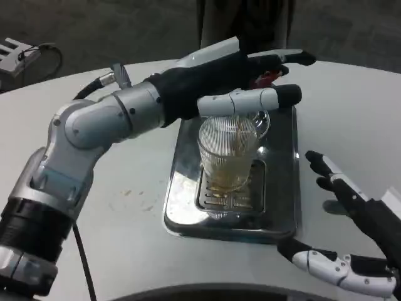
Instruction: Grasp the cup under the faucet to collect the drink, then remove the cup.
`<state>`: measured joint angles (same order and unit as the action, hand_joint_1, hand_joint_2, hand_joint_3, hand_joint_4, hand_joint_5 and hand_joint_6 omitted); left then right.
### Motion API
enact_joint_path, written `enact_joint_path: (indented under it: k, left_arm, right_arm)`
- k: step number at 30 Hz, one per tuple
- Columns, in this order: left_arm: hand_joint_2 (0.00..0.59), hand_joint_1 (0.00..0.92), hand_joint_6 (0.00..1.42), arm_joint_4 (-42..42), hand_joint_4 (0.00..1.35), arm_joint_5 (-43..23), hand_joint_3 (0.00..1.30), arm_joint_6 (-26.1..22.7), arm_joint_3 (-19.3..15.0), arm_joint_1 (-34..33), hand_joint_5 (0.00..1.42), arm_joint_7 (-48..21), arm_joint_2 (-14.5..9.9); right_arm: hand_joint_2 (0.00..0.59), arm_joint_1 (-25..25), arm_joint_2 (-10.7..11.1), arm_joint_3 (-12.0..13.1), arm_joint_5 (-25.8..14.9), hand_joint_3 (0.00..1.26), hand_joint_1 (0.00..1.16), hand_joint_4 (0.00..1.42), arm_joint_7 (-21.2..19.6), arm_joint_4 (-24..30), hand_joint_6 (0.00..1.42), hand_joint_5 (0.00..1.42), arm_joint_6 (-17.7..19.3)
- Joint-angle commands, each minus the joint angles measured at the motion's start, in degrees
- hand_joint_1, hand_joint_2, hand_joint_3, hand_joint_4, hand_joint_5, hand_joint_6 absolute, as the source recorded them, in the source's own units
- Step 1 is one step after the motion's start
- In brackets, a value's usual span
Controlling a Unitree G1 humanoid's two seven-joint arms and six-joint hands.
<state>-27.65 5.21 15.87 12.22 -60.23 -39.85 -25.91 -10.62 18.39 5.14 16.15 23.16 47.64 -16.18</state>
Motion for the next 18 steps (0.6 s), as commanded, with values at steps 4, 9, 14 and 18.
enact_joint_path:
  k: [4,9,14,18]
  left_arm:
    - [0.016,0.000,0.08,0.5,0.00,1.7,0.12,-1.5,0.8,2.8,0.05,-1.2,-0.8]
    - [0.010,0.000,0.08,2.0,0.00,1.4,0.12,-2.1,0.4,3.3,0.05,-1.5,-1.6]
    - [0.005,0.000,0.08,3.2,0.00,1.1,0.12,-2.7,0.0,3.4,0.05,-2.0,-2.2]
    - [0.000,0.000,0.07,3.9,0.00,0.8,0.12,-3.0,-0.4,3.2,0.05,-2.1,-2.6]
  right_arm:
    - [0.240,5.4,-2.8,-8.5,5.0,0.00,0.65,0.00,-5.9,-5.5,0.10,0.05,0.1]
    - [0.236,9.2,-6.1,-12.9,8.2,0.00,0.65,0.00,-10.4,-10.9,0.00,0.04,-0.1]
    - [0.236,12.7,-9.6,-15.6,11.1,0.00,0.65,0.00,-15.2,-15.3,0.00,0.04,0.1]
    - [0.233,15.3,-12.3,-16.4,12.4,0.00,0.66,0.00,-19.0,-19.4,0.00,0.04,0.0]
